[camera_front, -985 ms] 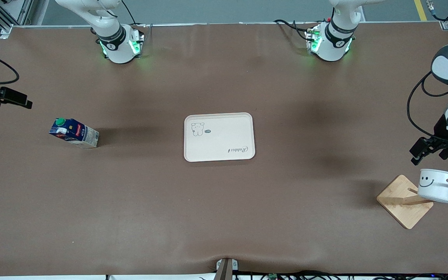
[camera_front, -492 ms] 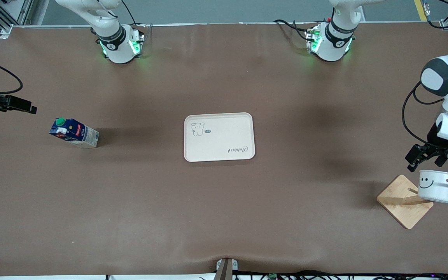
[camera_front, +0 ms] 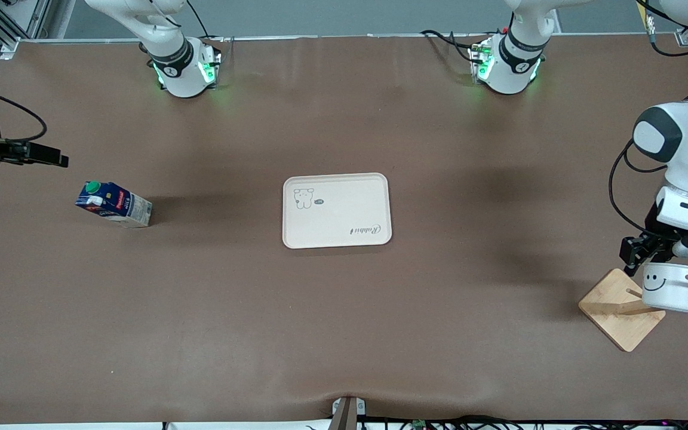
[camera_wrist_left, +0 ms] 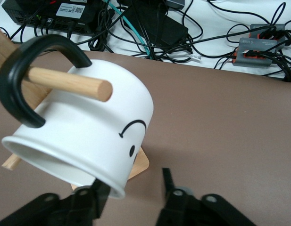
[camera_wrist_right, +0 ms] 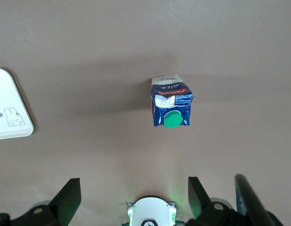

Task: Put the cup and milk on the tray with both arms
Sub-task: 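Lower the left gripper onto the mug rim while the right gripper reaches the carton, then grasp the mug with the left gripper while the right gripper grasps the carton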

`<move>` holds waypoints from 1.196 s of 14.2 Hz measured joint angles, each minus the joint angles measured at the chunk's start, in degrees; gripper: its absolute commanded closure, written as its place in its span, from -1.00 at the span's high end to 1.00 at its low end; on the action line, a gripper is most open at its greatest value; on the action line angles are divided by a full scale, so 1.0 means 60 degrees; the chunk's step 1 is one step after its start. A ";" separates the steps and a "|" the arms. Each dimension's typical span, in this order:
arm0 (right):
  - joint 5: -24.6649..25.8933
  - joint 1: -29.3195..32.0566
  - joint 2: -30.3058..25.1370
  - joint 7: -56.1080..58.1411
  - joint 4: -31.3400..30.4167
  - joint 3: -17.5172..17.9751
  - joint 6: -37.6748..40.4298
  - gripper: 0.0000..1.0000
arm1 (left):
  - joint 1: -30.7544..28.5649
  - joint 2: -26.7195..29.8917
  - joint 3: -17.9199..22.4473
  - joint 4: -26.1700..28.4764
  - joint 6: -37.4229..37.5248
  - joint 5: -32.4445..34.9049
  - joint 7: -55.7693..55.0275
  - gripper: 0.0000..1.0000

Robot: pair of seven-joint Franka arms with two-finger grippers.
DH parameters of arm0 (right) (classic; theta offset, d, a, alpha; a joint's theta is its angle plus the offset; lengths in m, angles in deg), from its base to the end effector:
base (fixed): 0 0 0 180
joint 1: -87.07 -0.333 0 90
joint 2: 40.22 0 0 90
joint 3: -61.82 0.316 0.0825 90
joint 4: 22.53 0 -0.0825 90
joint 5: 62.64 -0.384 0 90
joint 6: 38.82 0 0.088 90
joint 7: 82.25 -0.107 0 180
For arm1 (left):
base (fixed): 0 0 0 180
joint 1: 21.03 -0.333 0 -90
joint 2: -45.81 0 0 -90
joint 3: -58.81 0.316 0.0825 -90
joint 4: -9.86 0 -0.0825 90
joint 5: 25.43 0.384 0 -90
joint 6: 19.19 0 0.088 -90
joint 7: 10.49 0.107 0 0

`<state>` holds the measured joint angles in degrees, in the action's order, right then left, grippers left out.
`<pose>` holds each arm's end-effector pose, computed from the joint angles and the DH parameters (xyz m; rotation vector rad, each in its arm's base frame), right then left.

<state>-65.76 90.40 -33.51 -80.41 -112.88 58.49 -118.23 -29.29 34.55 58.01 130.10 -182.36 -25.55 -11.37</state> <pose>0.5586 -0.0569 0.5435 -3.0334 0.1261 0.4643 0.6107 0.0804 0.3893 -2.9878 -0.2222 -0.8487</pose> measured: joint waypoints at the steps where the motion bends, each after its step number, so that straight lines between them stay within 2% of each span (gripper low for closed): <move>1: 0.0000 -0.0006 0.0147 0.0000 -0.0020 0.0012 -0.0001 1.00 | -0.0003 -0.0022 0.0002 -0.0013 -0.0017 0.0000 0.0113 -1.00; 7: -0.0001 0.0032 0.0916 0.0005 -0.0050 -0.0015 0.0157 1.00 | -0.0004 -0.0028 -0.0018 -0.0033 -0.0059 0.0000 0.0680 -1.00; 11: -0.0008 -0.0005 0.1196 0.0009 -0.0062 0.0002 0.0189 1.00 | 0.0021 0.0150 -0.0424 -0.0059 -0.0069 0.0000 0.0659 -1.00; 14: -0.0007 -0.0008 0.1415 0.0018 -0.0136 0.0004 -0.0215 1.00 | 0.0032 0.0568 -0.0685 -0.0046 0.0900 0.0000 -0.0197 -1.00; 17: 0.0038 0.0014 0.1431 0.0023 -0.0784 -0.0021 -0.1431 1.00 | 0.0041 0.1097 -0.1032 -0.0048 0.2097 0.0001 -0.1304 -1.00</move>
<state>-65.54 90.48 -24.92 -80.27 -117.59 58.37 -126.82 -29.05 41.13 51.81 129.81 -169.78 -25.54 -19.19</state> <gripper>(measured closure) 0.000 0.938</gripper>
